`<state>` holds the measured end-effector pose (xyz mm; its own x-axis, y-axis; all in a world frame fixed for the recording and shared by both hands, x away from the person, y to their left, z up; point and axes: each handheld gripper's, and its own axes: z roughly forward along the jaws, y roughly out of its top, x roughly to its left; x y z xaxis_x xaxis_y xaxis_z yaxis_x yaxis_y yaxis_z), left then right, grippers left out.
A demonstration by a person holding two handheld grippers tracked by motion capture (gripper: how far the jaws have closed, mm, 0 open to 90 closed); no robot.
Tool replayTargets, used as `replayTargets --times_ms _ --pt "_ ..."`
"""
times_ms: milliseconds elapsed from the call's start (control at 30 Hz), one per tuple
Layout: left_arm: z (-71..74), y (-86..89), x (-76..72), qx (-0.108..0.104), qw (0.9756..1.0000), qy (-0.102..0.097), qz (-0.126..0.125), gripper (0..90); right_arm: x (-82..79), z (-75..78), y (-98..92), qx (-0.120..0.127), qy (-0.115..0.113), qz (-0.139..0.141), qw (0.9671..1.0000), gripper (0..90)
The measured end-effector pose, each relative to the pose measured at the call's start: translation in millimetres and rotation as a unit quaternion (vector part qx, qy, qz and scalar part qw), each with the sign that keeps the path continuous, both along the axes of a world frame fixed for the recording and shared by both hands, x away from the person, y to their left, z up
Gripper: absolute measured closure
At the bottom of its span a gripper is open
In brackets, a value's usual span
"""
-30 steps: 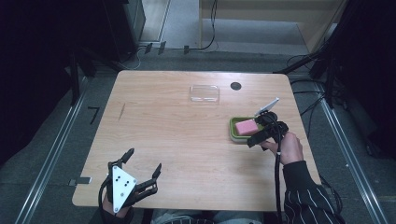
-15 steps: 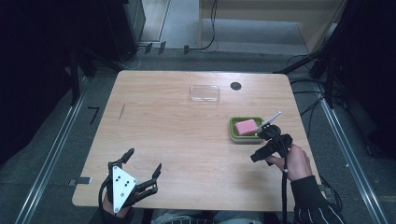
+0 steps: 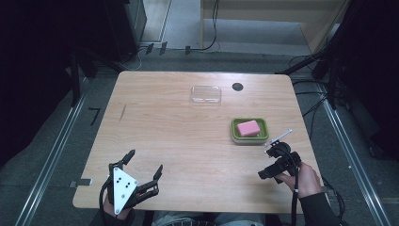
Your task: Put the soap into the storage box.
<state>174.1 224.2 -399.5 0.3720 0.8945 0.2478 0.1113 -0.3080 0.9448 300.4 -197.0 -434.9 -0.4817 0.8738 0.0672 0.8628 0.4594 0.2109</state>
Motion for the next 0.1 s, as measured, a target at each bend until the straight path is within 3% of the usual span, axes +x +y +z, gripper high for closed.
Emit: replayTargets --times_ms 100 --pt "-0.1 -0.9 0.8 -0.002 1.0000 -0.001 0.002 13.0 -5.4 -7.5 -3.1 -0.004 0.004 0.003 1.0000 7.7"
